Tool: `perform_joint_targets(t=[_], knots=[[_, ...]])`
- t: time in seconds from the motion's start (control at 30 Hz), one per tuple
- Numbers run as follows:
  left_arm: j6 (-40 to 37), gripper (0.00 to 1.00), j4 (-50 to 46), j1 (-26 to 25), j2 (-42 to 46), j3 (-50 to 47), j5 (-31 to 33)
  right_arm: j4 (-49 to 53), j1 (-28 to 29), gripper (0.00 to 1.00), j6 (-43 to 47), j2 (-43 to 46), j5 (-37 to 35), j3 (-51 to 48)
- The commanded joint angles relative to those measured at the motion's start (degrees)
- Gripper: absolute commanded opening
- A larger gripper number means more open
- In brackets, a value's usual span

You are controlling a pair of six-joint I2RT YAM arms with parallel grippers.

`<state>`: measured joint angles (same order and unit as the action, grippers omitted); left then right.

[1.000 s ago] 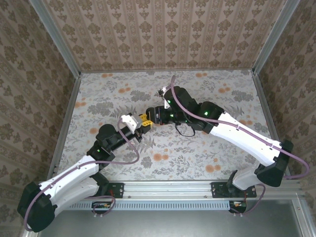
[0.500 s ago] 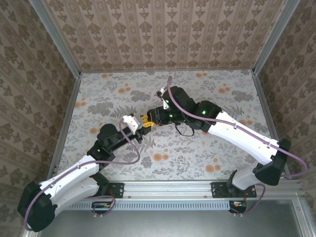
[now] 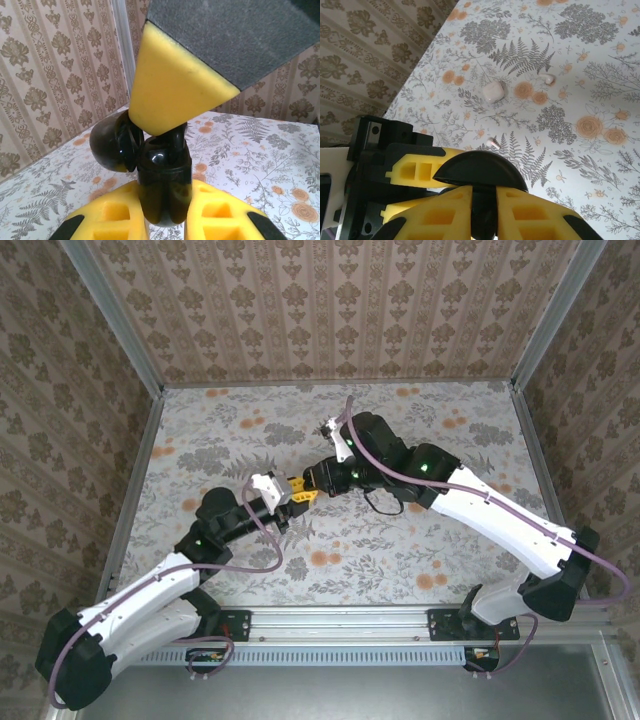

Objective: Insert the wireless bluetooth earbuds into the charging case

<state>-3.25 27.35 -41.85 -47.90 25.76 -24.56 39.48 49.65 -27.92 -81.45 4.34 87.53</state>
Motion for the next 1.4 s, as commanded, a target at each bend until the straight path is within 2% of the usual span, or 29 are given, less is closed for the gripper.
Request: perform_joint_targets(t=[0.0,0.23,0.6,1.03,1.37], knots=[[-0.4,0.00,0.5,0.5,0.2,2.5,-2.9,2.1,-0.9,0.14,2.1,1.1,0.8,-0.8],[0.2,0.00,0.2,0.6,-1.0,3.3,-4.2,2.9,-0.9,0.11,4.4,0.5,3.5,-0.2],[3.2,0.00,0.4,1.7,-3.8,5.2,-10.5,6.2,-0.9,0.10,13.5,-0.8,6.4,3.1],[4.8,0.00,2.0,1.8,-6.6,5.8,-11.8,4.2,-0.9,0.11,15.8,-2.1,8.7,3.0],[6.3,0.00,2.7,2.0,-8.4,6.8,-16.7,2.7,-0.9,0.11,20.0,-3.4,11.8,3.2]])
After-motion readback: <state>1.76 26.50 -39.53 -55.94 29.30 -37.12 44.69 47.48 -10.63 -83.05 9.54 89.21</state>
